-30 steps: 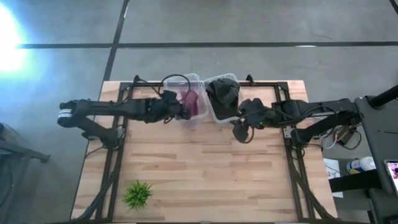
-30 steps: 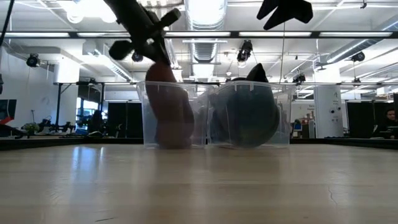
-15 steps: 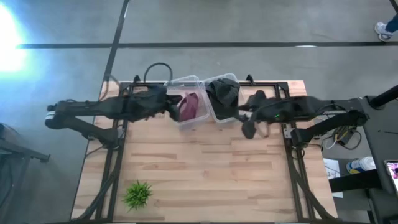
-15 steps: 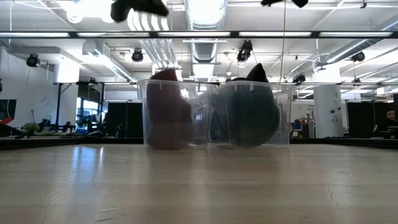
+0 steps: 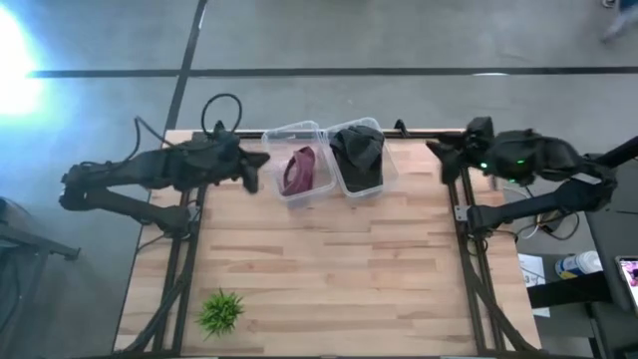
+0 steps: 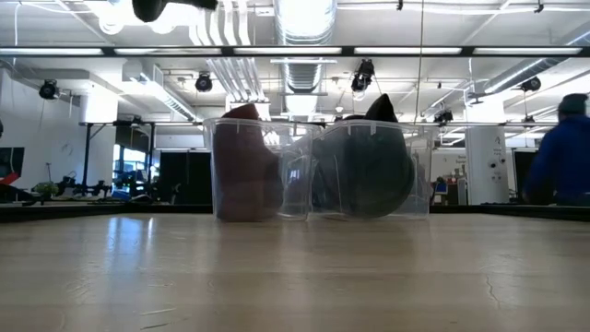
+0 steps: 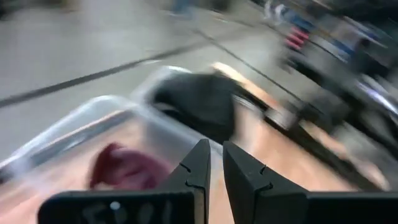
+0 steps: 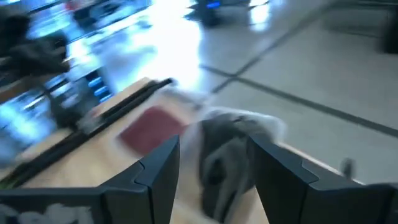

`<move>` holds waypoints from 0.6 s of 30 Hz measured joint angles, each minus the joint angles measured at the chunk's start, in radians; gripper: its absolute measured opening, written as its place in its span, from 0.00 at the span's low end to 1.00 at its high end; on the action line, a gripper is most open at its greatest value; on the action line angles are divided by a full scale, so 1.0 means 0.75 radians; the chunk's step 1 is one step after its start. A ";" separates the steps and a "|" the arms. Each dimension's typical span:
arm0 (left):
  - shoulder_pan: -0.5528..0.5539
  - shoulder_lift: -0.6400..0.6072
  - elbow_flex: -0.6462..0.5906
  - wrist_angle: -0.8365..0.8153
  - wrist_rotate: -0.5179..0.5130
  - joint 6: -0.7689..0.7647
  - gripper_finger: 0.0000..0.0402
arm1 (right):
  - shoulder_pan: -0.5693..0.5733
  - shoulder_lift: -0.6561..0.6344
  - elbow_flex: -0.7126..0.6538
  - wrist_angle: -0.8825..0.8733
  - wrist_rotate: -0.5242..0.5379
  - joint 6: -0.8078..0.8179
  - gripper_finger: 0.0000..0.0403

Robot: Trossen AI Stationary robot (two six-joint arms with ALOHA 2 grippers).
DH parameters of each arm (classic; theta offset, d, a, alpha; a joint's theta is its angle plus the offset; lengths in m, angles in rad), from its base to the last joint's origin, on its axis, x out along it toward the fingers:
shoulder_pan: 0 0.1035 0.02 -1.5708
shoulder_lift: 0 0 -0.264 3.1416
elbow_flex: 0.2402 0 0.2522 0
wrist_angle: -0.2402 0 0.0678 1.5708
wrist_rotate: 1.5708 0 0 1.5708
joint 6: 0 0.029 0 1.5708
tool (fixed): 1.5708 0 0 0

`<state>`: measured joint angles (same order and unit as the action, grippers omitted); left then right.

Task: Pick and place caps into container
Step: Return to Home Position

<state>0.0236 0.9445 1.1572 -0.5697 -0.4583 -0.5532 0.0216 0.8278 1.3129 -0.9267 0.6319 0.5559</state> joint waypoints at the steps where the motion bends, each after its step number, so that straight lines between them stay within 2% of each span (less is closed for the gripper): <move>1: -0.009 -0.012 -0.002 0.021 0.086 0.090 0.09 | 0.000 -0.021 -0.003 0.002 -0.072 -0.047 0.45; 4: -0.010 -0.041 -0.031 0.150 0.313 0.227 0.09 | 0.000 -0.069 -0.034 0.044 -0.265 -0.150 0.45; 7: -0.007 -0.082 -0.134 0.297 0.404 0.270 0.09 | 0.000 -0.113 -0.139 0.143 -0.382 -0.154 0.45; 11: -0.007 -0.150 -0.412 0.593 0.485 0.220 0.09 | -0.001 -0.203 -0.408 0.431 -0.523 -0.155 0.45; 15: -0.007 -0.232 -0.740 1.057 0.634 0.143 0.09 | -0.001 -0.306 -0.694 0.764 -0.657 -0.133 0.45; 18: -0.007 -0.312 -0.945 1.337 0.707 0.112 0.09 | -0.002 -0.407 -0.846 0.885 -0.694 -0.111 0.45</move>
<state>0.0185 0.7103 0.4484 0.4332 0.0717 -0.4692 0.0204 0.5225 0.6785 -0.2632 0.1115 0.4725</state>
